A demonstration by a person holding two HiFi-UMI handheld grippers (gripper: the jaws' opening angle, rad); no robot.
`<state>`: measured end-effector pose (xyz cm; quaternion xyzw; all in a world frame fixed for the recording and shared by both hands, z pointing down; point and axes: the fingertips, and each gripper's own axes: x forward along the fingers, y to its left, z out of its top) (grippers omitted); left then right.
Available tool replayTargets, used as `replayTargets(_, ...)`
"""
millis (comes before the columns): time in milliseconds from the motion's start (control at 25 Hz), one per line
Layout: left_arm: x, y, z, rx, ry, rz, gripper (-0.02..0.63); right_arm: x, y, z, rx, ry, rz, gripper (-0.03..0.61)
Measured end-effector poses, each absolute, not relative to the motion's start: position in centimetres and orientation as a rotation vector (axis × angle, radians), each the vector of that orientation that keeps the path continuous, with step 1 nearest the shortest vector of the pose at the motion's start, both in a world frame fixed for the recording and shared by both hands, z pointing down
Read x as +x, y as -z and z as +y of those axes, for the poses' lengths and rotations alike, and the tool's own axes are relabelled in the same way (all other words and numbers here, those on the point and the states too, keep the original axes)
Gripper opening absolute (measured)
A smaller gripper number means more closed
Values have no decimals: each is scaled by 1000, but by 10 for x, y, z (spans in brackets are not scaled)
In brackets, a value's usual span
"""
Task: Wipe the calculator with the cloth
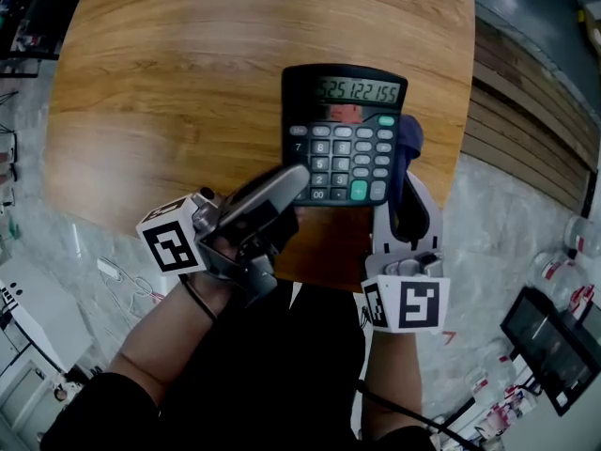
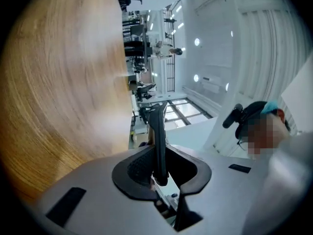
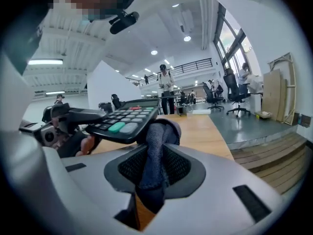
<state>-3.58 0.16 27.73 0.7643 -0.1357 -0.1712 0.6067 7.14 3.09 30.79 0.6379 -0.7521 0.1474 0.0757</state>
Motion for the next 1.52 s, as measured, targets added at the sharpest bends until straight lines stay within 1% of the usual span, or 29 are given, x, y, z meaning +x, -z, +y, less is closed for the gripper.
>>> replayTargets(160, -35, -273, 2, 1701, 471, -279, 72, 35, -296, 39, 1857, -384, -2371, 84)
replayTargets(360, -36, -274, 2, 1658, 450, -232, 72, -11, -300, 31, 1692, -306, -2431, 84)
replayTargets(800, -34, -277, 1, 1580, 454, -189, 72, -28, -317, 20, 1611, -338, -2474, 84)
replayTargets(1160, -36, -277, 1, 1654, 425, -269, 72, -6, -301, 57, 1611, -306, -2489, 84)
replayTargets(1520, -35, -281, 3, 1655, 458, -320, 72, 68, -299, 94, 1756, -267, -2383, 84)
